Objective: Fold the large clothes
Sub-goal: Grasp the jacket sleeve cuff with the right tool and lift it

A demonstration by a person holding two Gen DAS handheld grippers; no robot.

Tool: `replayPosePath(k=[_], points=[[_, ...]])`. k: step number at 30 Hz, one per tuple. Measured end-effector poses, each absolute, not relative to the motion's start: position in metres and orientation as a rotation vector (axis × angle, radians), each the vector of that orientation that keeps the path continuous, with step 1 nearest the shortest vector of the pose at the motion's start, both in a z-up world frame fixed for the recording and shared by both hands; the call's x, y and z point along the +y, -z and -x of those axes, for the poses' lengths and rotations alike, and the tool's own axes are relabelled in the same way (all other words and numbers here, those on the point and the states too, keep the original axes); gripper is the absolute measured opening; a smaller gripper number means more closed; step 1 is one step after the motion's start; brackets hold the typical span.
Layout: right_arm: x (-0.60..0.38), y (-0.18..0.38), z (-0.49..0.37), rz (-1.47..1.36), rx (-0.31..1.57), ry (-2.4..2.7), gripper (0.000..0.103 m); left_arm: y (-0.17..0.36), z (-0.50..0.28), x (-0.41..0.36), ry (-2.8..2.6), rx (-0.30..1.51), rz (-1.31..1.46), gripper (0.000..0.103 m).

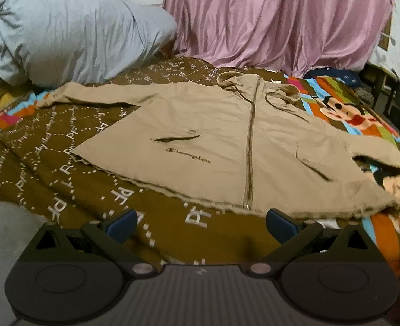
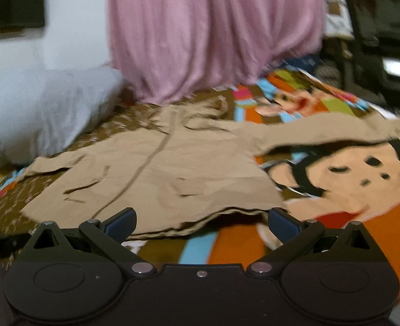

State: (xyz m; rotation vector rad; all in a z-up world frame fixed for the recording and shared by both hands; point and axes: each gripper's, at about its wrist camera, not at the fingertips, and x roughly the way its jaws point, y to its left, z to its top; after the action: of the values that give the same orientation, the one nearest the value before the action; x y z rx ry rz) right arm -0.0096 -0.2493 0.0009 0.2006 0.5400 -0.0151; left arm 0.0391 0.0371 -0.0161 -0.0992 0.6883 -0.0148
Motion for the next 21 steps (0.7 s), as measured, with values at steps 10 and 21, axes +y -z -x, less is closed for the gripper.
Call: replayPosePath(k=[10, 21], points=[[-0.354, -0.028, -0.006, -0.337, 0.356, 0.163, 0.103, 0.0, -0.128, 0.021, 0.039, 0.67, 0.098, 0.103], [-0.519, -0.023, -0.071, -0.517, 0.461, 0.421, 0.101, 0.031, -0.21, 0.002, 0.08, 0.673, 0.072, 0.103]])
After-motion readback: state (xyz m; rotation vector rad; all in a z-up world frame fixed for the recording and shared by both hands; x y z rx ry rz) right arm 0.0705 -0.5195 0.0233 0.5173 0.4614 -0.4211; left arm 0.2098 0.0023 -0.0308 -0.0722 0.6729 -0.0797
